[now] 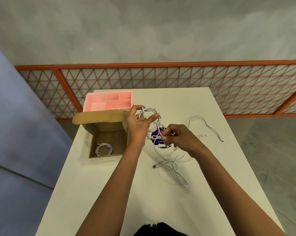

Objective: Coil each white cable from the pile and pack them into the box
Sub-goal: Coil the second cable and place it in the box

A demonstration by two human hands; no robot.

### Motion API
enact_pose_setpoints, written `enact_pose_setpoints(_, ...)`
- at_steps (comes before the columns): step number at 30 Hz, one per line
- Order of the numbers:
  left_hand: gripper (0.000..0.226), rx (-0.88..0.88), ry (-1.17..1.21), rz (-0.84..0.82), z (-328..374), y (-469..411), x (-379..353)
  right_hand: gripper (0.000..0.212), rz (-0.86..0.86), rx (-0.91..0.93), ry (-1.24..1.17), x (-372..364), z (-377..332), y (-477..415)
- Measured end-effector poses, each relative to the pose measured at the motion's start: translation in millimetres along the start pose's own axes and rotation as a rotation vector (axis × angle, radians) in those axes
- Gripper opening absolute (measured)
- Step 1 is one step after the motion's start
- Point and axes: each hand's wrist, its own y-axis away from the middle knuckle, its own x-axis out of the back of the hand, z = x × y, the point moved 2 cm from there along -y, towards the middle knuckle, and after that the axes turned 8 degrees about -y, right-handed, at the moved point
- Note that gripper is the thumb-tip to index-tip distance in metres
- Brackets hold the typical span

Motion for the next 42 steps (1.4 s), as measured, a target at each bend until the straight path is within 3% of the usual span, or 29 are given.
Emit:
enact_pose_setpoints(3,0.043,0.071,0.094,-0.043,3.2,4.3,-5.9,0.008,0.139,0.039,-0.048,-6.1,9.4,-4.2)
enact_pose_setpoints(8,0.036,0.086,0.055,-0.054,8.1,8.8,-9.2,0.006,0.306,0.045,-0.170,-12.4,12.8,-10.6)
enact_pose_setpoints(15,0.011,0.061,0.055,-0.100,8.5,6.1,-5.9,0.022,0.232,-0.003,-0.613,-16.0,8.5,-14.1)
enact_pose_setpoints(18,0.017,0.073,0.072,-0.155,2.2,2.2,-3.2,0.027,0.237,0.006,-0.487,-13.4,10.3,-14.5)
enact_pose_setpoints(21,0.018,0.110,0.084,-0.220,-0.4,4.8,-8.1,0.018,0.323,-0.013,-0.559,-13.5,15.0,-15.4)
enact_pose_setpoints(25,0.012,0.155,-0.107,-0.249,-8.5,12.6,-6.2,0.009,0.414,-0.025,-0.642,-14.1,12.0,-17.9)
enact_pose_setpoints(28,0.026,0.119,-0.207,-0.216,-15.3,16.2,-6.1,0.008,0.457,-0.024,-0.621,-11.3,11.8,-22.0)
enact_pose_setpoints(32,0.031,0.162,-0.233,0.005,-20.7,9.3,1.0,0.003,0.433,-0.029,-0.652,-10.6,16.8,-23.5)
enact_pose_setpoints(38,0.014,0.175,-0.122,0.000,-22.6,13.2,0.6,0.009,0.323,-0.004,-0.671,-11.2,21.2,-22.9)
enact_pose_setpoints(42,0.008,0.217,-0.044,-0.055,-26.6,11.9,-0.2,0.032,0.282,-0.005,-0.687,-5.6,23.5,-26.1)
